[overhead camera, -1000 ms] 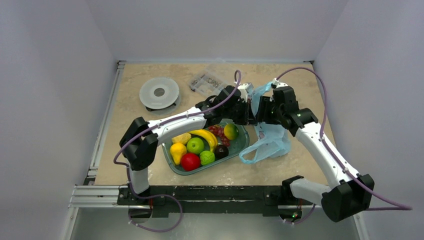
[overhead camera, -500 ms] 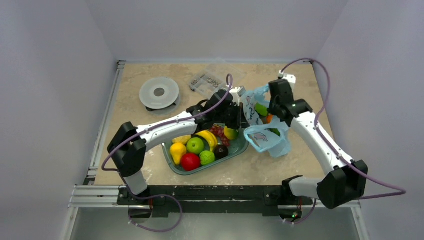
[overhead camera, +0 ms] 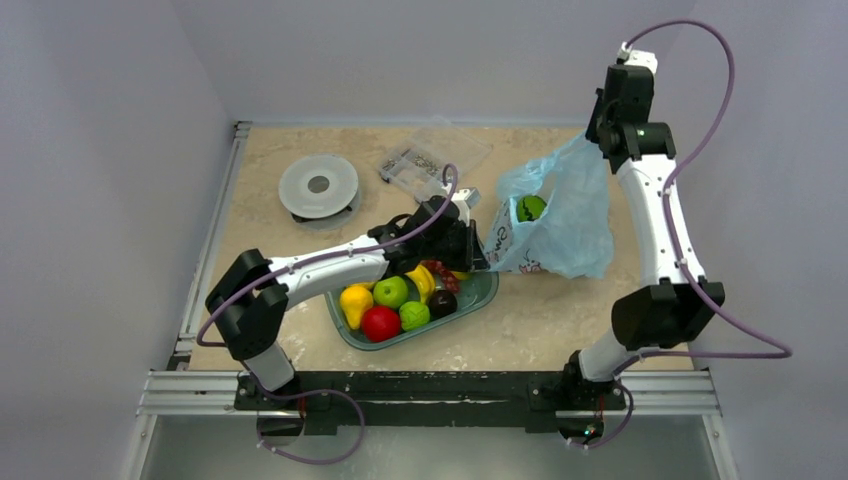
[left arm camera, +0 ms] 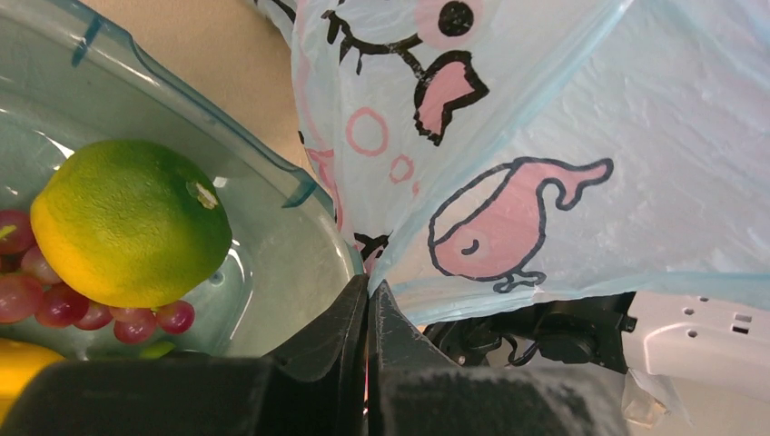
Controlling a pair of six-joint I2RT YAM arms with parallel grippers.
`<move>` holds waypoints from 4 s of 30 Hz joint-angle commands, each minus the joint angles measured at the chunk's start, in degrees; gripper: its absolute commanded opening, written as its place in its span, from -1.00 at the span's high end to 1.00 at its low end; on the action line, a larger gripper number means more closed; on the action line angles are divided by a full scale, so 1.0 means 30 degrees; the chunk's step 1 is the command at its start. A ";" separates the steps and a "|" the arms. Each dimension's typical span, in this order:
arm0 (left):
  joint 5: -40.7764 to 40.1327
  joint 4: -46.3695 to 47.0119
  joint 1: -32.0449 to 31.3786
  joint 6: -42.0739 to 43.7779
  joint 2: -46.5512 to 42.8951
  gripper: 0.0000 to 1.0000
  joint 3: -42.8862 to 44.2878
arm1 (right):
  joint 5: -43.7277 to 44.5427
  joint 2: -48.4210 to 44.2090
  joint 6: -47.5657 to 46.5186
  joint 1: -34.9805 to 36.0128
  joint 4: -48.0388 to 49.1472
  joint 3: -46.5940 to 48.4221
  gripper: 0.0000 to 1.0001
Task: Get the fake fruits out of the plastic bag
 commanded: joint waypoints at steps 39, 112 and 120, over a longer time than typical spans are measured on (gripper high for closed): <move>-0.4034 -0.3866 -0.1302 1.0681 -0.2746 -0.71 0.5251 | 0.1047 -1.0451 0.6510 0.5631 -0.4127 -0.6535 -0.93; -0.9635 0.0444 -0.0550 0.3313 -0.2317 1.00 0.3384 | -0.0997 -0.9169 0.9133 0.6881 0.9393 -1.7017 1.00; -0.7931 0.1214 0.1183 0.1597 -0.2452 1.00 0.2284 | 0.2908 -0.5866 1.4573 0.6648 1.2713 -2.0956 1.00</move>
